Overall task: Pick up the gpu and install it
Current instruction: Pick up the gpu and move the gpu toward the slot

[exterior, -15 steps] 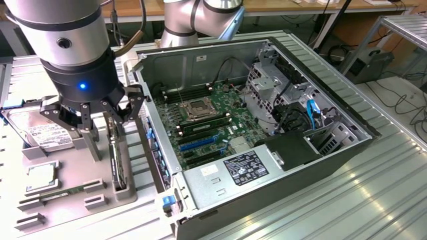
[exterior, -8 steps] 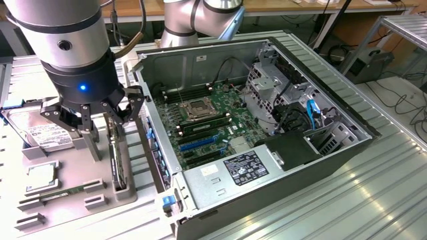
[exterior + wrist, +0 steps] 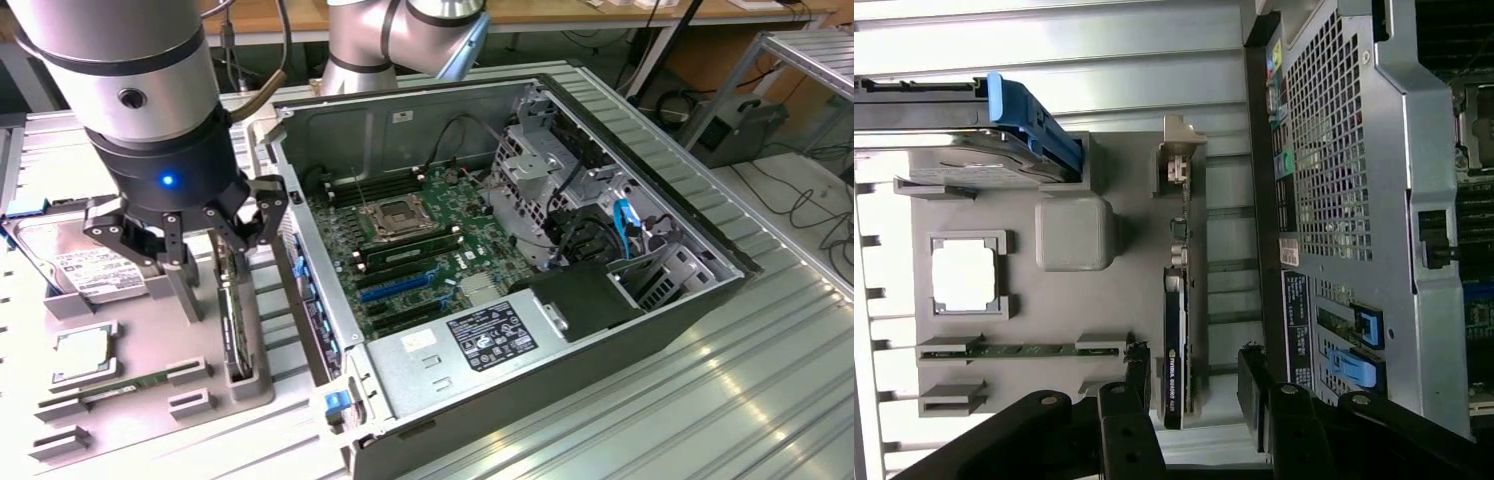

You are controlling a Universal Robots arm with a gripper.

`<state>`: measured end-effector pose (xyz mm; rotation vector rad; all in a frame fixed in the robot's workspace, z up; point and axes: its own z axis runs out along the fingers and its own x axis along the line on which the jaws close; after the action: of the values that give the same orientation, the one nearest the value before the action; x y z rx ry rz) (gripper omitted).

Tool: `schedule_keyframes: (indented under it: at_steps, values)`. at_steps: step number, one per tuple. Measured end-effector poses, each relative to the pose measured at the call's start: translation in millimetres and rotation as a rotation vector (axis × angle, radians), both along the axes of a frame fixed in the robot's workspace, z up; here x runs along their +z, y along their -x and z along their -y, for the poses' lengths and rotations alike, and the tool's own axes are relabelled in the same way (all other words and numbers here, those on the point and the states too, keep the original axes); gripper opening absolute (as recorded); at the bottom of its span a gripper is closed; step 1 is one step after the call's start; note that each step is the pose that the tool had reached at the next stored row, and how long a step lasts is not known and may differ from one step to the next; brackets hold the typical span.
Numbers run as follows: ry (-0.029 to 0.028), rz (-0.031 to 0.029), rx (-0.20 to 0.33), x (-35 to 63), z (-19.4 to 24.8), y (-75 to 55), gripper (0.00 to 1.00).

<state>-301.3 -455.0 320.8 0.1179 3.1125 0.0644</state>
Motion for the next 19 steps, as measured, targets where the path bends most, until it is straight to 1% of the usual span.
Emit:
schedule_keyframes:
  at_steps: [19]
  values:
    - [0.0000, 0.0000, 0.000, -10.8, 0.0, 0.0, 0.48]
